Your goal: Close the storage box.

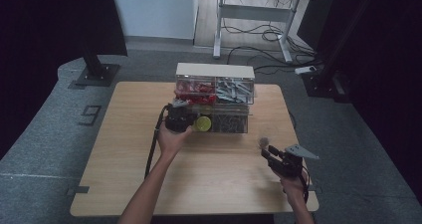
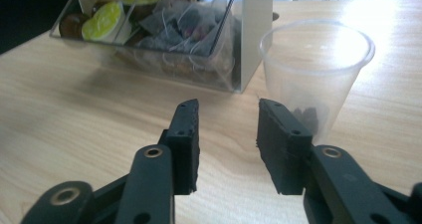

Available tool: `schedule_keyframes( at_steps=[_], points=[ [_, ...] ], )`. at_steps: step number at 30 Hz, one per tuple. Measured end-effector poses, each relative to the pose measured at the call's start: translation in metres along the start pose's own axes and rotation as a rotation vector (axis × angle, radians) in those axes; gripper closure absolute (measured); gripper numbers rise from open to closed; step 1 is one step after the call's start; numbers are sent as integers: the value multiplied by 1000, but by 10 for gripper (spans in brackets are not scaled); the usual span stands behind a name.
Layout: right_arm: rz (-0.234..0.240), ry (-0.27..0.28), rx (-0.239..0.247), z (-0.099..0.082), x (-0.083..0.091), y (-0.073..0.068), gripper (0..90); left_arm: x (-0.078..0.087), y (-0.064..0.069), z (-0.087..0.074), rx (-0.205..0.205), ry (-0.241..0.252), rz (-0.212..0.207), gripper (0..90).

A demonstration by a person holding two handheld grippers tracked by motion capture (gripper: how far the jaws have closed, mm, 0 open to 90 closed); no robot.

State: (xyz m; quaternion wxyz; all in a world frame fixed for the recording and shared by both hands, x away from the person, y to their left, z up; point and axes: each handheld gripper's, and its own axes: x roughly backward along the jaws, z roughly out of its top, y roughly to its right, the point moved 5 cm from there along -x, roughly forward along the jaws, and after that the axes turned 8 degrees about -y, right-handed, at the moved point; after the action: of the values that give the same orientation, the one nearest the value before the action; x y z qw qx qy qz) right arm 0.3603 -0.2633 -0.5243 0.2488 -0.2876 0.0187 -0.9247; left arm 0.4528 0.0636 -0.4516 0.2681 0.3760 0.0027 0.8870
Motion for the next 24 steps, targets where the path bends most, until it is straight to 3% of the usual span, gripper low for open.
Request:
schedule_keyframes(
  at_steps=[11,24],
  points=[
    [20,0,6,-10,7,-6,570,-6,-3,-15,18,-15,-13,900],
    [17,-16,-7,-16,5,-2,567,-12,-6,-26,38,-30,-22,900]
  ],
)
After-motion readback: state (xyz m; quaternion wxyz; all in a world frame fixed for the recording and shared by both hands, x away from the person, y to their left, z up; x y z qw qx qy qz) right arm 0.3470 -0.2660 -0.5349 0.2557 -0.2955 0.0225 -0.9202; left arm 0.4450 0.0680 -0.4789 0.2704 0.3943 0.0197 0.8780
